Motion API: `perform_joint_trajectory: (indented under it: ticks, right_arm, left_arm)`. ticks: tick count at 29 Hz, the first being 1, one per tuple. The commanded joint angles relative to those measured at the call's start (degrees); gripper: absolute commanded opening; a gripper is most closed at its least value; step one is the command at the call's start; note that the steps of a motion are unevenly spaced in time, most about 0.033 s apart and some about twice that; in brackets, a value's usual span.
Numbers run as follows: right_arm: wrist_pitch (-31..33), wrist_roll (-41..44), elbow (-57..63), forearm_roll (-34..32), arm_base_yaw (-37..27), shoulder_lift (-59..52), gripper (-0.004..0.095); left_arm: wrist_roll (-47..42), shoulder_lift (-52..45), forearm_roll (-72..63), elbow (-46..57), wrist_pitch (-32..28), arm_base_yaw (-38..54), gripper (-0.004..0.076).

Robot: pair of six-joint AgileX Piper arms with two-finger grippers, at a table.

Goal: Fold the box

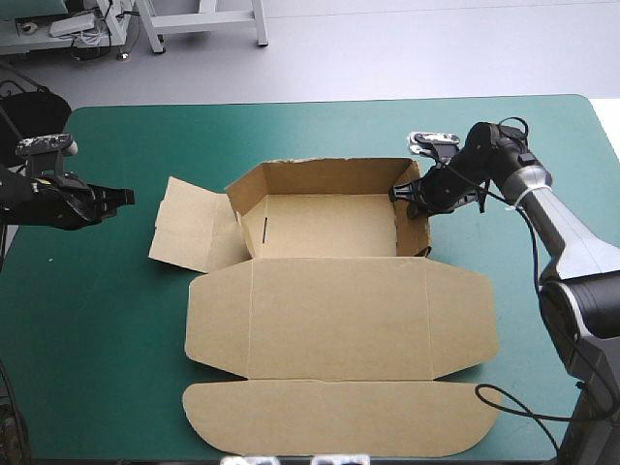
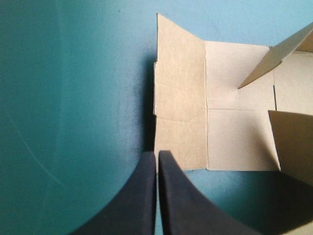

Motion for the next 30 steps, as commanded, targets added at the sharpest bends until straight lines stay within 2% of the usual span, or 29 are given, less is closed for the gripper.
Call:
perform_joint_trajectory:
  ticks: [1, 2, 9, 14, 18, 24, 30]
  right_arm:
    - [0.72, 0.04, -2.02, -0.84, 0.03, -2.60, 0.0400]
    - [1.37, 0.04, -2.75, -0.84, 0.03, -2.60, 0.0431]
    - [10.67, 0.04, -17.71, -1.47, 0.03, -2.60, 0.0422]
    - [10.67, -1.52, -26.63, 0.02, 0.03, -4.77, 0.0422]
    - [10.67, 2.14, -30.92, -0.45, -0.07, -6.94, 0.0421]
    - [10.67, 4.05, -29.28, -3.44, -0.07, -11.37, 0.0419]
    - [10.67, 4.59, -19.93, -2.97, -0.07, -13.26, 0.0418]
  left_arm:
    - [0.33, -1.96, -2.49, -1.40, -1.93, -0.04, -0.0002]
    - [0.33, -1.96, -2.49, -1.40, -1.93, -0.04, -0.0002]
    - [0.55, -1.96, -2.49, -1.40, -1.93, -0.04, -0.0003]
    - [0.55, -1.96, -2.49, -1.40, -1.81, -0.04, -0.0003]
    - [0.72, -1.96, -2.49, -1.40, -1.81, -0.04, -0.0003]
    - [1.98, -1.96, -2.49, -1.40, -0.66, -0.04, -0.0003]
    - [1.98, -1.96, -2.49, -1.40, -0.44, -0.04, -0.0003]
